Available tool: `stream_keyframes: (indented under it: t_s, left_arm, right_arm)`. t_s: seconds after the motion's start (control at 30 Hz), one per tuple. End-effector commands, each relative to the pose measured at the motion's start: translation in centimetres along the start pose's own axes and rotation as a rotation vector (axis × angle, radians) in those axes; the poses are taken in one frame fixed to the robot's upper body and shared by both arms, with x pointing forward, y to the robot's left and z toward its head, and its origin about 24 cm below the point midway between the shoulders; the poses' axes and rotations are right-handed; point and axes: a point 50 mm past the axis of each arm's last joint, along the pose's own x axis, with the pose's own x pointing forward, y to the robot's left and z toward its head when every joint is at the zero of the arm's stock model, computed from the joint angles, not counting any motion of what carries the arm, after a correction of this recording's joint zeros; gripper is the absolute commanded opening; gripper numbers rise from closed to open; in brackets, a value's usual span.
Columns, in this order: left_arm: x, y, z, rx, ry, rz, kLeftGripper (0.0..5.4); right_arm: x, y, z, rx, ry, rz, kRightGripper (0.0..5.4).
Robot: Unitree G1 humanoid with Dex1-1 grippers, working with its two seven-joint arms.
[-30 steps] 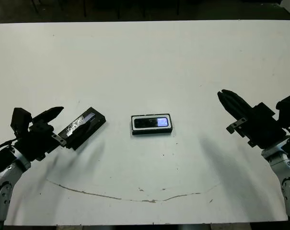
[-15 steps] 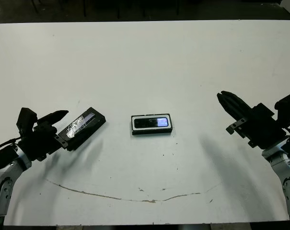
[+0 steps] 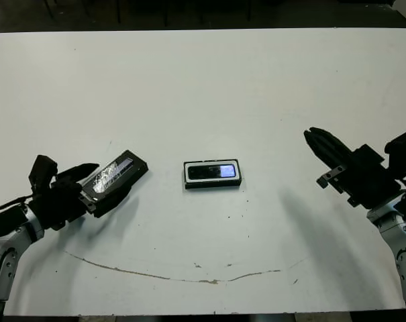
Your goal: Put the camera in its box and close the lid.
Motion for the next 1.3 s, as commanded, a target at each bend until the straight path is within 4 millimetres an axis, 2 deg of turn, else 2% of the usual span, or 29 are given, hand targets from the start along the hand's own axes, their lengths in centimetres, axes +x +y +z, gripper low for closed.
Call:
stream_keyframes:
  t_s: [0.03,0.2,0.3,0.43,0.7,0.83,1.07,1.3]
  left_arm:
    - [-0.3,0.4,-0.8,0.028,0.04,0.028,5.39]
    - [-0.2,0.4,-1.6,0.061,0.034,0.065,5.39]
    - [-0.1,0.1,-1.8,0.11,0.063,0.091,5.09]
    - [0.0,-0.6,-1.9,0.173,0.071,0.1,4.37]
    - [0.2,-1.3,-1.2,0.212,0.091,-0.032,2.9]
    - [0.3,-1.5,-0.8,0.25,0.106,-0.094,2.83]
    - [0.3,-1.7,-0.2,0.197,0.061,-0.095,2.83]
    - [0.2,-1.3,2.9,0.197,-0.084,-0.039,2.83]
  right_arm:
    - [-0.4,-0.2,-0.5,0.003,0.035,-0.001,0.0]
    - [-0.4,-0.1,-0.4,0.001,0.043,-0.003,0.0]
    - [-0.5,-0.2,-0.5,0.004,0.041,-0.004,0.0]
    - [-0.6,-0.2,-0.6,0.0,0.044,-0.005,0.0]
    - [-0.6,-0.2,-0.6,-0.003,0.053,-0.012,0.0]
    - [-0.7,-0.2,-0.7,-0.003,0.056,-0.012,0.0]
    - [-0.8,-0.2,-0.8,-0.004,0.055,-0.015,0.0]
    - [-1.0,-0.1,-0.9,0.0,0.068,-0.032,0.0]
